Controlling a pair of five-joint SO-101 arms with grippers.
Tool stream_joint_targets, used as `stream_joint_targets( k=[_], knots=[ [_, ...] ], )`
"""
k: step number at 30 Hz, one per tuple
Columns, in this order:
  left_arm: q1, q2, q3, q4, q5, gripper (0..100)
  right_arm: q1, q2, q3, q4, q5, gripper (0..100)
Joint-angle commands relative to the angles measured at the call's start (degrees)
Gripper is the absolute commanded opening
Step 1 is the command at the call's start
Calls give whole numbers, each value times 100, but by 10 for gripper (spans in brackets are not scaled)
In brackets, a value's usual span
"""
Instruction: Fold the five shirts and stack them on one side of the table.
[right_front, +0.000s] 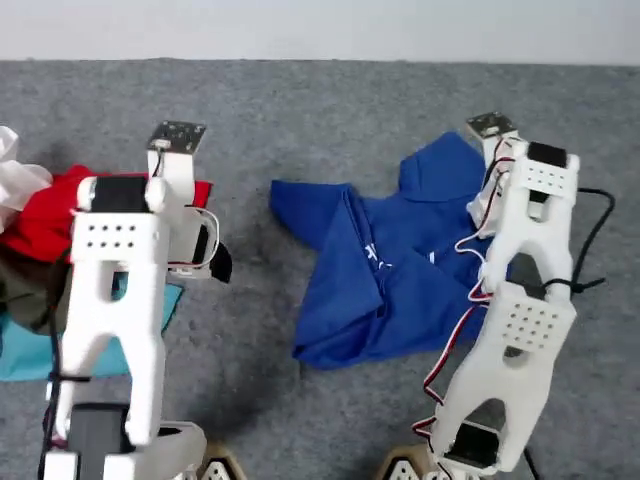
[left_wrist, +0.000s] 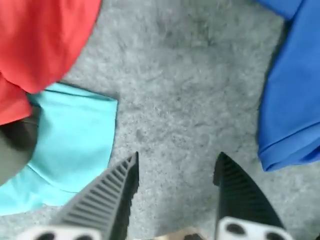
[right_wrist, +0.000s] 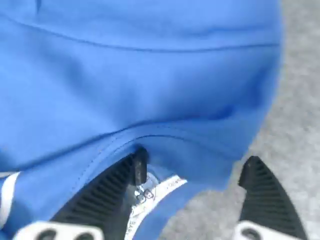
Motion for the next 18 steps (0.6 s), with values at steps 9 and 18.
stream_joint_targets(
  k=[9,18],
  knots=[
    [0,-897,145,193,88,239,251,945,-1556,752,-53,20],
    [0,-1284,743,185,88,239,1077,1376,-2532,690,-44,8]
  ],
)
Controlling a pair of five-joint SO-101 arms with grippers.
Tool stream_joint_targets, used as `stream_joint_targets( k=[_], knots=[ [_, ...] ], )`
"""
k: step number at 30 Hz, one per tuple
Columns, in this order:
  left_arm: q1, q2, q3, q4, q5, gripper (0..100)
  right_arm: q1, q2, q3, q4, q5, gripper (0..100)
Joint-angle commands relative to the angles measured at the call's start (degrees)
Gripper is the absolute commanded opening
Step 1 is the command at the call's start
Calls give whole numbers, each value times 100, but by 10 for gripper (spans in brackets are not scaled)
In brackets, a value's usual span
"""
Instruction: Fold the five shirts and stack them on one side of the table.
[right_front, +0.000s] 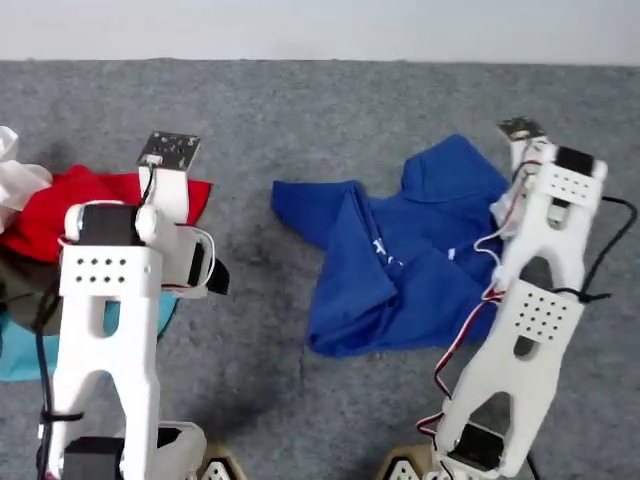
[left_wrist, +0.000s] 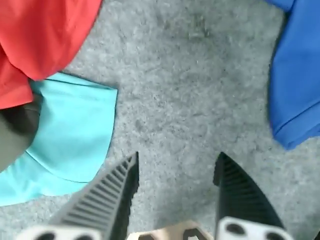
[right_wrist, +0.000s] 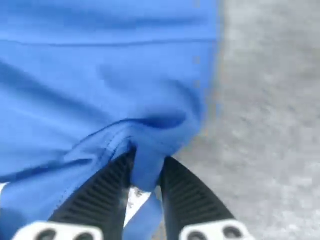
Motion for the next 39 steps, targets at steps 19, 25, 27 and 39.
stream_joint_targets(
  k=[19,25,27,39],
  knots=[
    [2426,-141,-734,-677,1081,242,752,171,-2664,1473,-88,320],
    [3745,1134,-1200,-862,1064,242,752,-268,-1855,1464,-79,314],
    [3947,1723,-1684,-914,1064,240,752,-356,-1538,1464,-79,314],
    [4255,5231,-5666,62,1090,239,760,-699,-800,1455,-79,314]
  ],
)
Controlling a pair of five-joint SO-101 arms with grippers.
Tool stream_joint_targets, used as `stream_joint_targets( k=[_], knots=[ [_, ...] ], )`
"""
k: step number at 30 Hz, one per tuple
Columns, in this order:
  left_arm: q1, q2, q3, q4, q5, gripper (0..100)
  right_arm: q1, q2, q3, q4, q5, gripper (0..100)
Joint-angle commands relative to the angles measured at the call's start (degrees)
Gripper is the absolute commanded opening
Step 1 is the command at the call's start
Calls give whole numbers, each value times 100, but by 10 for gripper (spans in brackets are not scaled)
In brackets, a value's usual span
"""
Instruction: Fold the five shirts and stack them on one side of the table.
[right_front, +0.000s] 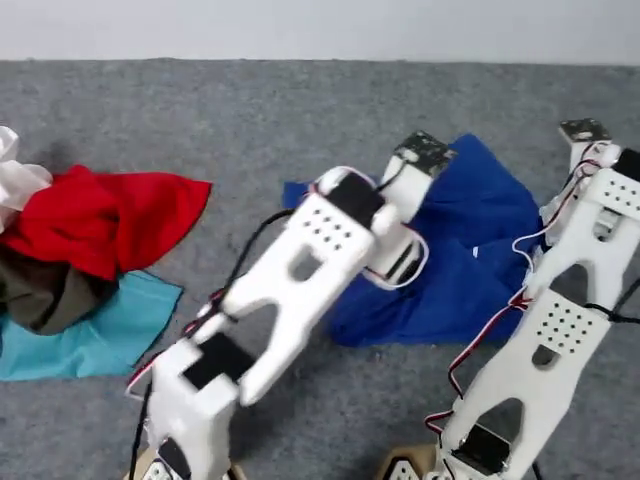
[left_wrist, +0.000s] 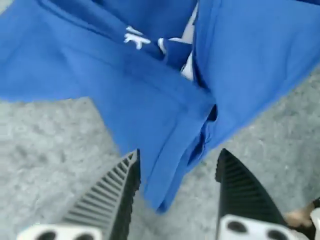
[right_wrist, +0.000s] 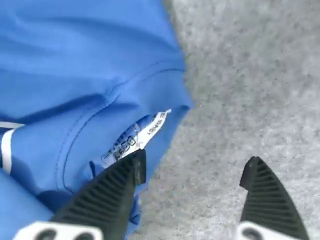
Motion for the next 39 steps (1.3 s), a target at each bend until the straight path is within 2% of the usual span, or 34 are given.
stream_joint_targets(
  k=[1,8,13,17,29,33,39],
  knots=[
    [237,976,-1631,607,97,239,75,-409,-26,251,-44,314],
    [396,1697,-2202,633,53,177,84,-409,-26,251,-35,314],
    [369,1960,-2202,633,-756,103,66,-418,-26,251,-53,314],
    [369,2136,-2202,633,-1081,42,66,-418,-26,251,-53,314],
    [352,2259,-2211,633,-1099,14,75,-418,-26,251,-53,314],
    [18,2207,-2202,633,-1073,12,75,-418,-26,251,-53,314],
    [-1169,2198,-2202,642,-1064,12,66,-426,-26,251,-26,314]
  ],
)
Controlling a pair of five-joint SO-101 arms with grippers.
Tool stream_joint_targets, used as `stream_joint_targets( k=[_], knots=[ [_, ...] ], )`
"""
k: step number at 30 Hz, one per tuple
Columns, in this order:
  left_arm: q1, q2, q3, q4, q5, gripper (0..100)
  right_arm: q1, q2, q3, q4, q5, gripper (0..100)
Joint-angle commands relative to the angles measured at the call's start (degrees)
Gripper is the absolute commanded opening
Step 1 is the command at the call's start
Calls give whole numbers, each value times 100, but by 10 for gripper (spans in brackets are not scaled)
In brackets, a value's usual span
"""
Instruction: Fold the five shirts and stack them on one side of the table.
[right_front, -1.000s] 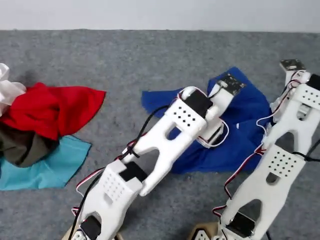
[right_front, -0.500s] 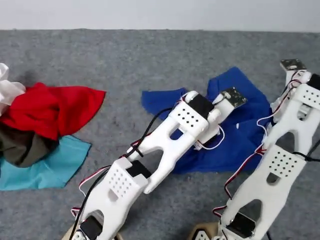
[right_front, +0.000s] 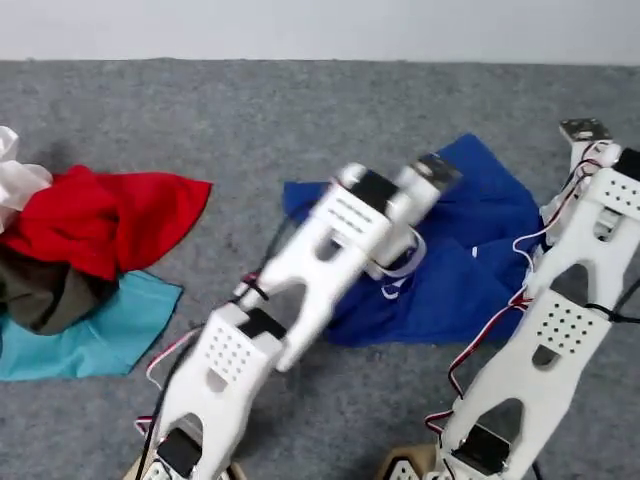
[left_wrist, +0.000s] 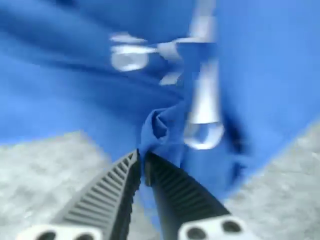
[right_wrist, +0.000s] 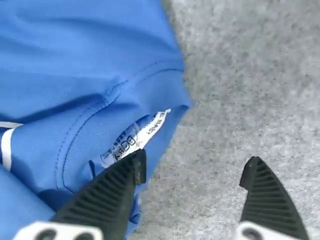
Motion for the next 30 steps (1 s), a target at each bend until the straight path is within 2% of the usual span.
stream_joint_targets(
  k=[1,5,10,14,20,25,30],
  knots=[
    [-976,-88,-180,202,-44,12,57,-409,-26,251,-26,314],
    [-1635,-492,119,202,-44,12,-13,-418,-26,251,-26,314],
    [-2022,-1521,1631,202,-70,12,-277,-418,-26,251,-26,314],
    [-2057,-2488,3582,202,-123,12,-505,-418,-44,251,-44,314],
    [-2075,-3824,5930,202,-800,12,-629,-418,-62,251,-53,314],
    [-2127,-4818,7116,202,-818,12,-673,-426,-62,251,-53,314],
    [-2127,-5556,7521,202,-809,12,-681,-426,-62,251,-53,314]
  ],
)
